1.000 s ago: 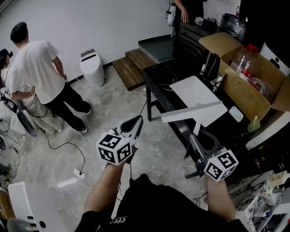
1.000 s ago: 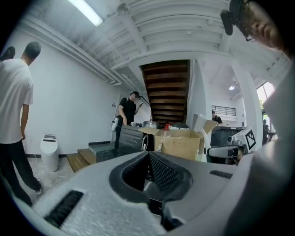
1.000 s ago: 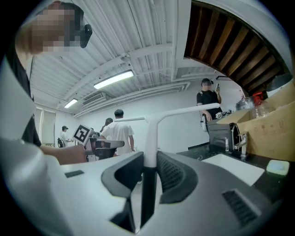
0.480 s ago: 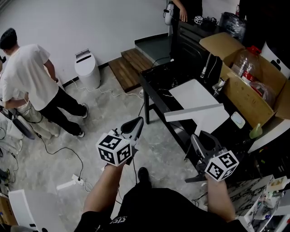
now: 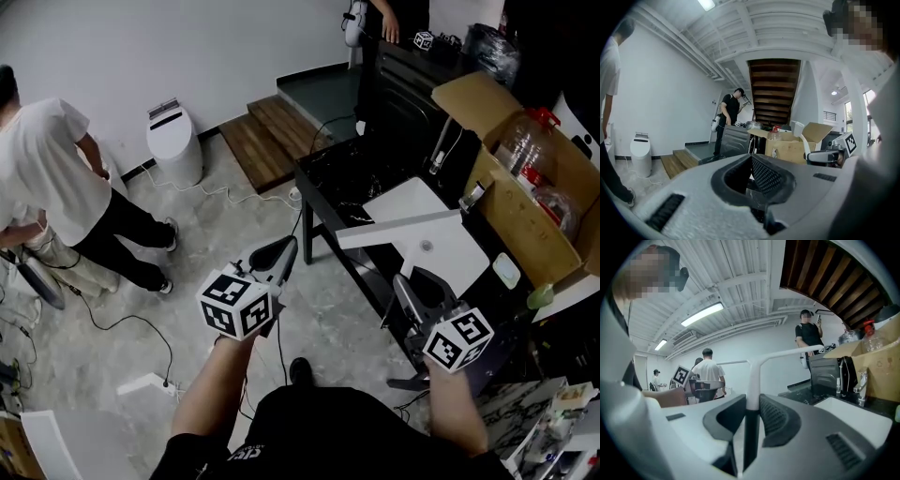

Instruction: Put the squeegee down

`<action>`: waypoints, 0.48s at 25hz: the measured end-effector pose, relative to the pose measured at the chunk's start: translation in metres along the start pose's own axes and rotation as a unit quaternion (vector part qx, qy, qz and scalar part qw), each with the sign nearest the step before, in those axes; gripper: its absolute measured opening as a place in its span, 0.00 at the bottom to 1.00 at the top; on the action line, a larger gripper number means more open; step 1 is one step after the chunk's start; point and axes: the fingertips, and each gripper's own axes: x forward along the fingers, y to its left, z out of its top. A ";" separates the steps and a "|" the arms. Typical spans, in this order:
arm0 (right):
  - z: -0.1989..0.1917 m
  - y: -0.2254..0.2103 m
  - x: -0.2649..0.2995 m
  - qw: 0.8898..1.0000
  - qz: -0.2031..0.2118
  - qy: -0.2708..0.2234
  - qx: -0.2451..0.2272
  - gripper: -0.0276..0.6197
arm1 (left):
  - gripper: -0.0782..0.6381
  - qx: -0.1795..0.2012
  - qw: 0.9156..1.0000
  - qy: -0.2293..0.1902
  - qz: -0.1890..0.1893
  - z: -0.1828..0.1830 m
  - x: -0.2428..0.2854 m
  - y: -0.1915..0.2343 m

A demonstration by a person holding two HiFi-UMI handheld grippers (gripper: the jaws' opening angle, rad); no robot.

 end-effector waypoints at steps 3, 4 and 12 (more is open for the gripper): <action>0.006 -0.003 0.021 1.000 -0.006 0.003 -0.001 0.19 | 0.12 -0.005 1.000 -0.001 -0.003 0.005 0.008 0.022; 0.007 -0.005 0.027 1.000 -0.009 0.003 0.000 0.19 | 0.12 -0.006 1.000 -0.002 -0.005 0.006 0.010 0.029; 0.007 0.001 0.074 1.000 -0.022 0.015 0.001 0.19 | 0.12 -0.016 1.000 -0.015 -0.012 0.013 0.013 0.079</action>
